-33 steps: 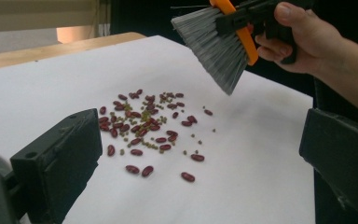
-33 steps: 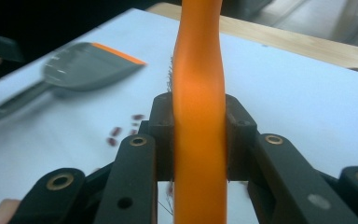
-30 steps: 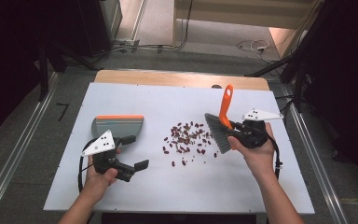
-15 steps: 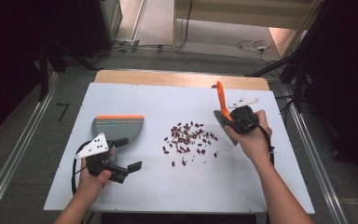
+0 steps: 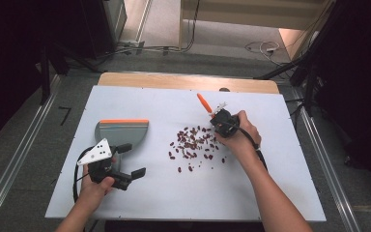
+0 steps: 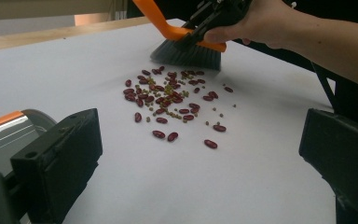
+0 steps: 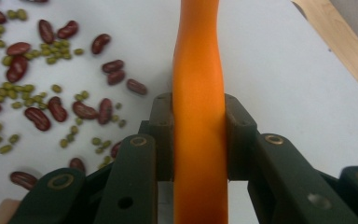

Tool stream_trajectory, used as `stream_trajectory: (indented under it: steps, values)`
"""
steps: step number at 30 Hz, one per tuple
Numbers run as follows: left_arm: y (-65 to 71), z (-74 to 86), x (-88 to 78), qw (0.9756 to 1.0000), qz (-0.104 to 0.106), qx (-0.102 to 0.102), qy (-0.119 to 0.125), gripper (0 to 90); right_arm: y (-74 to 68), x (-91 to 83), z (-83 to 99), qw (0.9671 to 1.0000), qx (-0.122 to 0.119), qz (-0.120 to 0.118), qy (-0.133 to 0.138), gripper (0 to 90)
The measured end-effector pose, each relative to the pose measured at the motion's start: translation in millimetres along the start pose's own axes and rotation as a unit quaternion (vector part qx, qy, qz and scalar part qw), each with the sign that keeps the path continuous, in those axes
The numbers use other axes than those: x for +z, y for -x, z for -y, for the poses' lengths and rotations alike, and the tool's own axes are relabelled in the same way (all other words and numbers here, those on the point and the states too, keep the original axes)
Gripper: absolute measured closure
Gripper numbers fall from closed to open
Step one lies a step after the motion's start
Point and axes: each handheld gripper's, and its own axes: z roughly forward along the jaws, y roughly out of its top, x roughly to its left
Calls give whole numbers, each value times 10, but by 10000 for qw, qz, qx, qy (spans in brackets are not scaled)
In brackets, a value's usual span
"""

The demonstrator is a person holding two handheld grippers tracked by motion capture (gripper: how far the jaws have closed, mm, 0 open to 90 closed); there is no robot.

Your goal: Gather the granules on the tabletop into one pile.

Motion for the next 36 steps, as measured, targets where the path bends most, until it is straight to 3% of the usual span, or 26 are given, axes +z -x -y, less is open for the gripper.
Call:
stream_trajectory:
  steps: [8, 18, 20, 23, 24, 29, 31, 33, 34, 36]
  values:
    - [21, 6, 24, 10000, 15, 19, -19, 1, -207, -27, -23, 9994, -309, -145, -88, 687]
    - [-2, 10, 15, 9999, -113, 35, -30, 2, -285, -174, 55, 9961, -652, -594, 5, 687]
    - [-6, 12, 14, 9999, -120, 38, -32, 1, -264, -201, 63, 9948, -729, -718, 9, 687]
    - [-10, 14, 16, 9999, -123, 20, -17, 2, -164, -233, 51, 9944, -583, -874, 80, 687]
    - [-11, 14, 15, 9999, -131, 21, -19, 1, -136, -244, 38, 9948, -527, -863, 128, 687]
    - [-17, 15, 21, 9999, -124, 18, -23, 1, -60, -254, -125, 9949, -678, -602, 452, 687]
    - [-18, 17, 21, 9999, -121, 15, -24, 2, -75, -217, -240, 9928, -928, -466, 600, 687]
    - [-20, 21, 17, 9999, -130, 7, -25, 1, -89, -170, -338, 9913, -1010, -539, 652, 687]
    - [-23, 24, 13, 9999, -133, 1, -16, 1, -91, -134, -386, 9886, -1163, -615, 734, 687]
    - [-33, 28, -1, 9999, -131, -7, -27, 1, -140, -65, -457, 9813, -1644, -435, 898, 687]
